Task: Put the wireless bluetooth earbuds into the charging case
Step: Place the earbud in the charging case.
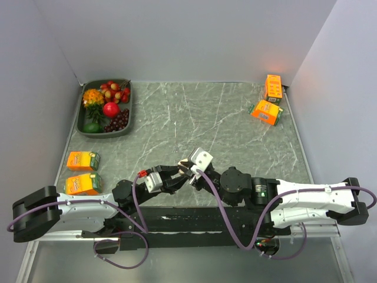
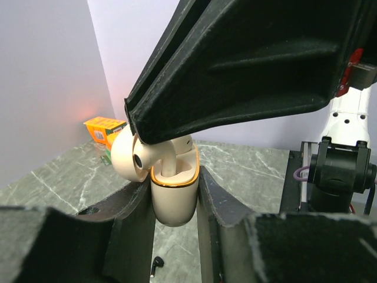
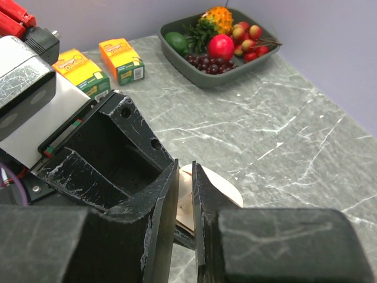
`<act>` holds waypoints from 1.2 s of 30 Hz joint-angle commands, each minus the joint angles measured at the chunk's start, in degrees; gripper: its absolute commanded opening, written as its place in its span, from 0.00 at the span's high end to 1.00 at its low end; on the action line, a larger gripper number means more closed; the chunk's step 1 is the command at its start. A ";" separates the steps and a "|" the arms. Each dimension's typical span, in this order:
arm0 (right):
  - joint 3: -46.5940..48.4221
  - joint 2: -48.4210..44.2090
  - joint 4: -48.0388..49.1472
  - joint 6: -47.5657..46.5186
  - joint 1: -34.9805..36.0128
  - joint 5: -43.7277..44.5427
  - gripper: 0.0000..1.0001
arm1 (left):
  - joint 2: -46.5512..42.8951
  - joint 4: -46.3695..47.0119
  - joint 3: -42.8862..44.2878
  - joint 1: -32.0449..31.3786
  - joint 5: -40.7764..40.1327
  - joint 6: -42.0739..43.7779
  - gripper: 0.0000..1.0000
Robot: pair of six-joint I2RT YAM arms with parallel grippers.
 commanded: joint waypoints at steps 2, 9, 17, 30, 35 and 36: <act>3.17 0.59 -2.83 1.81 -0.59 -1.12 0.78 | -1.60 8.92 0.82 -0.46 0.08 -0.56 0.99; 4.31 0.07 -5.38 2.95 -0.59 -0.94 0.73 | -2.66 8.40 0.47 -0.54 -2.38 -0.03 0.99; 5.37 -0.90 -5.74 3.92 -0.51 0.11 0.57 | -2.66 8.75 0.21 -0.46 -2.65 -0.03 0.99; 14.86 2.26 -14.87 5.58 -1.12 -2.78 0.55 | -1.78 8.84 0.12 -0.46 -3.61 0.23 0.99; 18.20 4.02 -20.93 11.28 -4.72 -10.15 0.53 | -1.96 8.75 0.03 -0.55 -4.40 0.41 0.99; 18.55 4.19 -22.42 12.00 -5.25 -11.13 0.53 | -2.04 8.57 -0.05 -0.55 -4.49 0.50 0.99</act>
